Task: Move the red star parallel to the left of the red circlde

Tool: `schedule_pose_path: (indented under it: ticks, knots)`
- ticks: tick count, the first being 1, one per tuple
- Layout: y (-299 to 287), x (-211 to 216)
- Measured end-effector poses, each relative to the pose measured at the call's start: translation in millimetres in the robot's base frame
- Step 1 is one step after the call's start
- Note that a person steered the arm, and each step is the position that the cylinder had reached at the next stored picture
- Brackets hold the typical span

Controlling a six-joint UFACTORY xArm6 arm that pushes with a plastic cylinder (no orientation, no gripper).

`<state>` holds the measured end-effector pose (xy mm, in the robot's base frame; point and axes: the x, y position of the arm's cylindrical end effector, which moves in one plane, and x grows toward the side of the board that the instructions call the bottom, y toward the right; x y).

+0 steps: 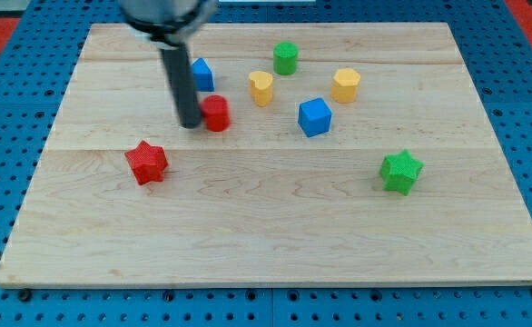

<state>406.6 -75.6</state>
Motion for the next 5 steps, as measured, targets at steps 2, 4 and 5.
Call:
schedule_pose_path:
  ticks: [2, 4, 5]
  knots:
    - [24.4, 38.6]
    - [-38.2, 90.5]
    - [-54.5, 61.5]
